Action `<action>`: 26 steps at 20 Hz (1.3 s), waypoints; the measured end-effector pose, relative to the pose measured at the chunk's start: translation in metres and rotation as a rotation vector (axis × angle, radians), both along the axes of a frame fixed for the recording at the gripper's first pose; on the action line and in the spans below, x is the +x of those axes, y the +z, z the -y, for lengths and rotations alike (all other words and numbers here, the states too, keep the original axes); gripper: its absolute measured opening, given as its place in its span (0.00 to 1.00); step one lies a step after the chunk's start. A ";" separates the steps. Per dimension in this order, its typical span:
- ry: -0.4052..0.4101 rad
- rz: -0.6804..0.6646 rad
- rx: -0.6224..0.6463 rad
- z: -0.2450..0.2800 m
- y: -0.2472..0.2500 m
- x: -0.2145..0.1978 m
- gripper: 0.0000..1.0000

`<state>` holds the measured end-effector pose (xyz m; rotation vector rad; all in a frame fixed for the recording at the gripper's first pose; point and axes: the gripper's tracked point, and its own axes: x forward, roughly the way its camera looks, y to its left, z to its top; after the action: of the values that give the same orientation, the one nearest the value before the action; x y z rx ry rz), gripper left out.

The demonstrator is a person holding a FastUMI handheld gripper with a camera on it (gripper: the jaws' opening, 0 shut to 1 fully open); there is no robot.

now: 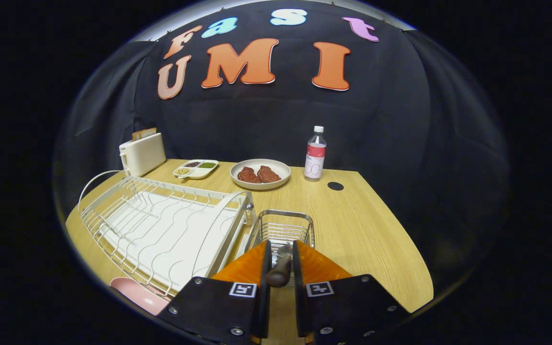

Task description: Take the plate from the dish rack, then take the spoon from the basket and place it into the plate.

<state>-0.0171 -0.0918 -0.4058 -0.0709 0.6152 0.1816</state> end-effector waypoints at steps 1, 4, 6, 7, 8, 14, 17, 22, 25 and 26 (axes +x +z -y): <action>0.019 -0.003 -0.005 -0.002 0.002 0.004 0.20; 0.061 -0.014 0.001 -0.012 0.011 0.015 0.15; 0.056 -0.013 -0.001 -0.010 0.018 0.025 0.14; 0.050 -0.015 0.006 -0.010 0.021 0.030 0.14; 0.045 -0.022 0.018 -0.010 0.024 0.030 0.13; 0.045 -0.020 0.053 -0.008 0.049 0.035 0.09; 0.046 0.009 0.047 -0.004 0.077 0.035 0.10; 0.030 0.076 0.083 -0.003 0.135 0.027 0.10; 0.052 0.111 0.127 -0.015 0.167 0.017 0.09; 0.064 0.117 0.144 -0.020 0.176 0.012 0.09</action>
<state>-0.0049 -0.0718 -0.2295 0.0376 0.4818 0.2818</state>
